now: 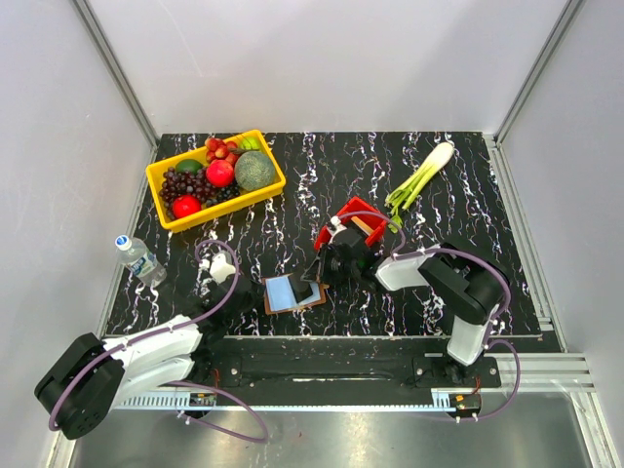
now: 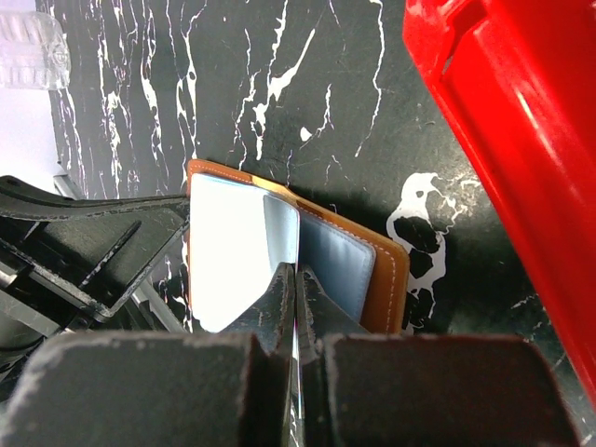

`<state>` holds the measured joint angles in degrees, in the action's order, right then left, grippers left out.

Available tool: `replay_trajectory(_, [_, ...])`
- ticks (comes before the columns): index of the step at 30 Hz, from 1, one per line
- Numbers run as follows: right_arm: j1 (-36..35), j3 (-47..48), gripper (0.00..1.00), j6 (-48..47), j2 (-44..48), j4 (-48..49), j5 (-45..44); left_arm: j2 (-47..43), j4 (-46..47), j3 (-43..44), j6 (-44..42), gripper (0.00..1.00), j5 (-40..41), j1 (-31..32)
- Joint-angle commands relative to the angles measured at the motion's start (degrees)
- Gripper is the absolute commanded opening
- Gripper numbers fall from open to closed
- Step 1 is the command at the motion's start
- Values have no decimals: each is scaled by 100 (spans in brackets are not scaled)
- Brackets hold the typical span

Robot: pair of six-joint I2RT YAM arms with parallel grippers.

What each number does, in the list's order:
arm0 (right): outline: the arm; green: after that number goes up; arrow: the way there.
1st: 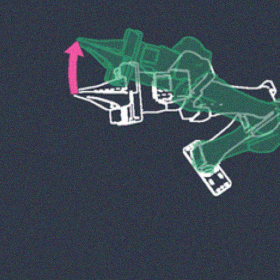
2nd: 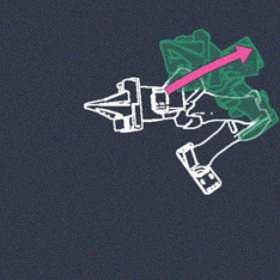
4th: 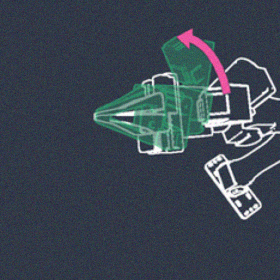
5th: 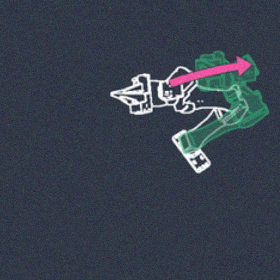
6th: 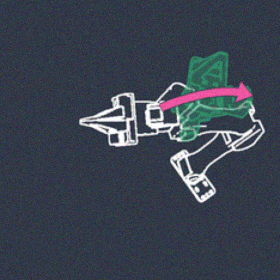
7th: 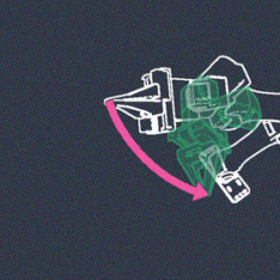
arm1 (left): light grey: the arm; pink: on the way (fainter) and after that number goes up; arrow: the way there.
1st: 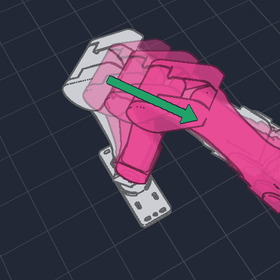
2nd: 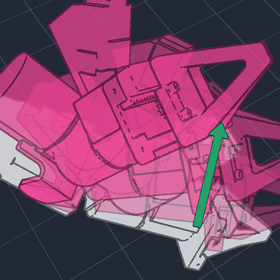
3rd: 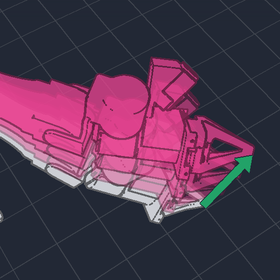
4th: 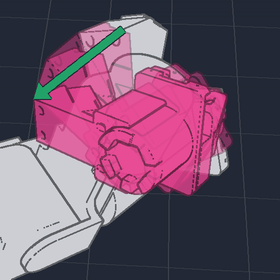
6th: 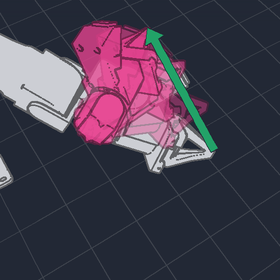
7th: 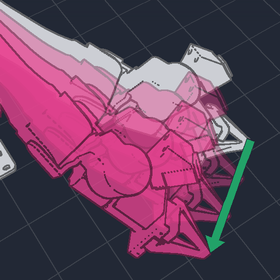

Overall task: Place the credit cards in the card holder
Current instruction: Insert the credit card into the card holder.

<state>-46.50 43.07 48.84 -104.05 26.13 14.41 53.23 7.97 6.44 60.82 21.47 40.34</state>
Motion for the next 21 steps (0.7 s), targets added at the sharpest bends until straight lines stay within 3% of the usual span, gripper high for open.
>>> replay_trajectory(1, [-70, -79, 0, -208, 201, -653, -580, -32, -419, 51, -123, 0, -64, 0])
replay_trajectory(13, [-70, -123, 0, -164, 157, -486, -431, -32, -357, 7, -105, 0, -99, 0])
replay_trajectory(21, [-78, 201, 0, -208, -265, -573, 536, 3, -340, 42, -131, 0, -91, -8])
